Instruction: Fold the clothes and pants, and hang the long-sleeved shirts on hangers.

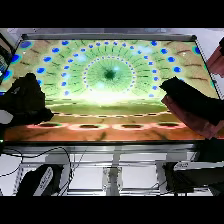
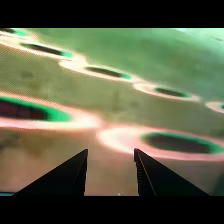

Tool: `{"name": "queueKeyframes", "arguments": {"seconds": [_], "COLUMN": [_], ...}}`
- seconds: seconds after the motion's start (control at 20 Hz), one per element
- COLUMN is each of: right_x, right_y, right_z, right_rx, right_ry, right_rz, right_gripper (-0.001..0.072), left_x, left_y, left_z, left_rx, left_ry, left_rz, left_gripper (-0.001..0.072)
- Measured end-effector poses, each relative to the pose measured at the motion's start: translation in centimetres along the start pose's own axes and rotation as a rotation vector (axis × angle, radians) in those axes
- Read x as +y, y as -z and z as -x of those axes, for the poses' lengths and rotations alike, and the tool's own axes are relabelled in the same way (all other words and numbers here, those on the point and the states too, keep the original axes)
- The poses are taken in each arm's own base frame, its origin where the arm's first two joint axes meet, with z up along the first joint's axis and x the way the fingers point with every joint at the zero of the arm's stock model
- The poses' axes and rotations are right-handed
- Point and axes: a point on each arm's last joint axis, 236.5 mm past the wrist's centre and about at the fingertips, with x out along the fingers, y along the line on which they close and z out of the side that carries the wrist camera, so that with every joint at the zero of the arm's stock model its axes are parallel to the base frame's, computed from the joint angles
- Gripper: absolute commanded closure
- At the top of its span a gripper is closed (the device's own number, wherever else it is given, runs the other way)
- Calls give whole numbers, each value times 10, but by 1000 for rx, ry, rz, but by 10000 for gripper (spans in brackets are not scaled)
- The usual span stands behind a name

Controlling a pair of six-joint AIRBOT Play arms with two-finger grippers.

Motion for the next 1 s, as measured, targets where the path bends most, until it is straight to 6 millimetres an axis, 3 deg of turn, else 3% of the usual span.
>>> {"name": "queueKeyframes", "arguments": {"seconds": [0.1, 0.35, 0.5, 0.6, 0.75, 0.85, 0.95, 1.0], "right_x": [-17, -43, -46, -44, -25, 4, 48, 75], "right_y": [4, 24, 34, 30, 12, 2, 0, 5], "right_z": [-22, -84, -100, -91, -56, -24, 10, 25], "right_rx": [28, 106, 128, 91, -55, -180, -298, -339], "right_ry": [57, 130, 136, 134, 80, -7, -117, -173], "right_rz": [-22, -36, -36, -32, -5, 41, 125, 183], "right_gripper": [669, 326, 313, 314, 315, 318, 330, 467], "left_x": [0, 0, 0, 0, 0, 0, 0, 0], "left_y": [0, 0, 0, 0, 0, 0, 0, 0], "left_z": [0, 0, 0, 0, 0, 0, 0, 0], "left_rx": [0, -1, -1, -1, 0, 0, 0, -1], "left_ry": [0, 0, 0, 0, 0, 0, 1, 1], "left_rz": [0, 0, 1, 0, 1, 1, 1, 0], "left_gripper": [350, 350, 350, 351, 350, 351, 350, 351]}}
